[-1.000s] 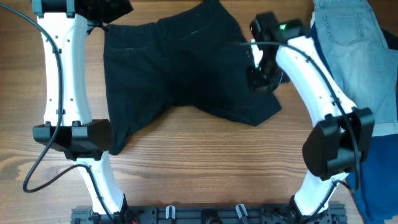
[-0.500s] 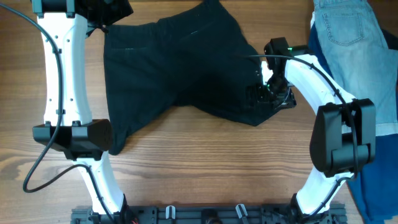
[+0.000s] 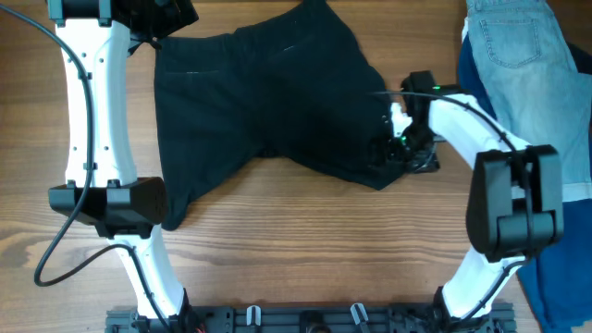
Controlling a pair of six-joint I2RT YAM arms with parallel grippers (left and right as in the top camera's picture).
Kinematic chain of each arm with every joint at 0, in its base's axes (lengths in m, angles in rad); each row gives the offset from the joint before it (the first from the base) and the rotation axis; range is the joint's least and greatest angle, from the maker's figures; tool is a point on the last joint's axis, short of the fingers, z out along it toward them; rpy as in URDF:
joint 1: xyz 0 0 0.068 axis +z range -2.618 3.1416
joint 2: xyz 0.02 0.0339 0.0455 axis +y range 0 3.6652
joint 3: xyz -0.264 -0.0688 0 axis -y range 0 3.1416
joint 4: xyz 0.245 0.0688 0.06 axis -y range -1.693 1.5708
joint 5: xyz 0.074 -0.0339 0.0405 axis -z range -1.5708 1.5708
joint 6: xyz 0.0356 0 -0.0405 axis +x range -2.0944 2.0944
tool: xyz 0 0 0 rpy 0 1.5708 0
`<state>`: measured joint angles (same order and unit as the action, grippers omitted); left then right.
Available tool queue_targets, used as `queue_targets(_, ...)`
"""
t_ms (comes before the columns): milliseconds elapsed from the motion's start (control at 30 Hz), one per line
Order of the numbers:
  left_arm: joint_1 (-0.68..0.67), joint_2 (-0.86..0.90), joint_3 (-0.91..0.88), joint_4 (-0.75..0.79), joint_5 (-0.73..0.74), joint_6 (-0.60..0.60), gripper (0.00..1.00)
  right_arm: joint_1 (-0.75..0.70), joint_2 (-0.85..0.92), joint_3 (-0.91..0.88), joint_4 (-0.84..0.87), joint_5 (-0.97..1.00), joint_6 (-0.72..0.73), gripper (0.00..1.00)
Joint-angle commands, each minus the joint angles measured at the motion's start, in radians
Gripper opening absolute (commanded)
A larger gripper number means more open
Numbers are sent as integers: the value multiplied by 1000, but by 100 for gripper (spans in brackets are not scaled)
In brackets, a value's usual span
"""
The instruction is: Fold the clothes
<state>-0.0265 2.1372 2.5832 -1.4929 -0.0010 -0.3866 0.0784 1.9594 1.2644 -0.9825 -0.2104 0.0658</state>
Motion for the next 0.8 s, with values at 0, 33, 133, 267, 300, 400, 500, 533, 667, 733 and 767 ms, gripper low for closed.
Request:
queue_targets(0, 6, -11, 11, -1, 11, 20, 99, -70, -11, 0, -1, -105, -41, 85)
queue_targets(33, 6, -11, 11, -1, 11, 20, 99, -80, -11, 0, -2, -105, -40, 76)
queue_targets(133, 8, -11, 11, -1, 11, 20, 100, -89, -11, 0, 0, -105, -41, 72)
queue_targets(267, 8, -11, 11, 0, 11, 21, 100, -89, -11, 0, 1, -105, -41, 85)
queue_targets(300, 8, -11, 11, 0, 11, 21, 100, -89, -11, 2, 0, -105, -42, 80)
queue_targets(400, 8, -11, 11, 0, 11, 35, 100, -89, -11, 27, -15, -105, -60, 36)
queue_targets(500, 8, -11, 11, 0, 11, 35, 100, -88, -11, 66, -34, -104, -69, 17)
queue_targets(533, 7, -11, 11, 0, 12, 35, 99, -88, -11, 77, -40, -103, -75, 7)
queue_targets(667, 7, -11, 11, -1, 12, 35, 99, -89, -11, 91, -34, -77, -54, 5)
queue_targets(733, 7, -11, 11, -1, 12, 35, 100, -92, -11, 91, -23, -56, -26, 5)
queue_targets(767, 7, -11, 11, -1, 12, 35, 99, -93, -11, 93, -21, -55, -11, 5)
